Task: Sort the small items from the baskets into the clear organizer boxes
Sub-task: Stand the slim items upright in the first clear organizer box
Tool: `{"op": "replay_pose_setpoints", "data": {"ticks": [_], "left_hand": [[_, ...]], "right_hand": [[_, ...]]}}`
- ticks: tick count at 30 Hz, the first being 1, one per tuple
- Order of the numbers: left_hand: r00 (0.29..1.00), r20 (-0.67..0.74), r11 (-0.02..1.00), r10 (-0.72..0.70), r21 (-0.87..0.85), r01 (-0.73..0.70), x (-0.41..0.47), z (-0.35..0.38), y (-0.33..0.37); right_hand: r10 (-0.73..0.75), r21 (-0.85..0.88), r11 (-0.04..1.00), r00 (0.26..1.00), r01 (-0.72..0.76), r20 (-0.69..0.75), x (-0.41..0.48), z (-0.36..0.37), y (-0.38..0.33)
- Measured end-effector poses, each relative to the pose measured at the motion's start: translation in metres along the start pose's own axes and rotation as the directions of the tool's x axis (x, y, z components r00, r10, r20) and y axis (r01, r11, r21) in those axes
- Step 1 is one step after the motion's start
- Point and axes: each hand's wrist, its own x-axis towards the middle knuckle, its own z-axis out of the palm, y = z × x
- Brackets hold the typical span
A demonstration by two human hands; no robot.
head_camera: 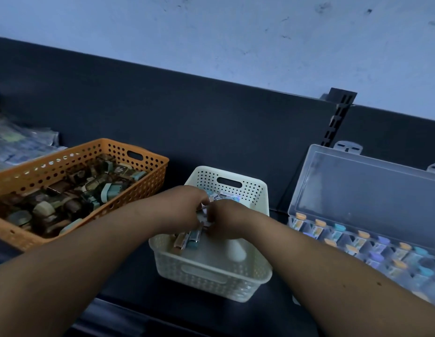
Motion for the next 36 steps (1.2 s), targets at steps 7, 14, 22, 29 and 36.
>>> {"op": "replay_pose_setpoints", "data": {"ticks": [7, 14, 22, 29, 36], "left_hand": [[0.981, 0.183, 0.946, -0.063, 0.323, 0.001, 0.004, 0.017, 0.009], [0.984, 0.172, 0.875, -0.047, 0.482, -0.043, 0.011, 0.031, 0.013], [0.988, 0.149, 0.9, -0.042, 0.436, -0.028, 0.018, 0.038, 0.042], [0.988, -0.155, 0.985, 0.029, -0.163, -0.055, 0.022, 0.002, 0.105], [0.972, -0.214, 0.79, 0.101, -0.576, -0.209, 0.025, 0.009, 0.196]], "right_hand": [[0.082, 0.227, 0.974, 0.948, -0.011, -0.307, -0.032, -0.027, 0.03], [0.234, 0.773, 0.626, 0.921, 0.102, -0.311, -0.066, -0.024, 0.058], [0.271, 0.957, 0.234, 0.934, 0.17, -0.232, -0.102, -0.021, 0.08], [0.359, 0.983, -0.027, 0.92, 0.18, -0.159, -0.135, -0.027, 0.112], [0.389, 0.975, -0.052, 0.903, 0.218, -0.182, -0.19, -0.03, 0.164]]}}
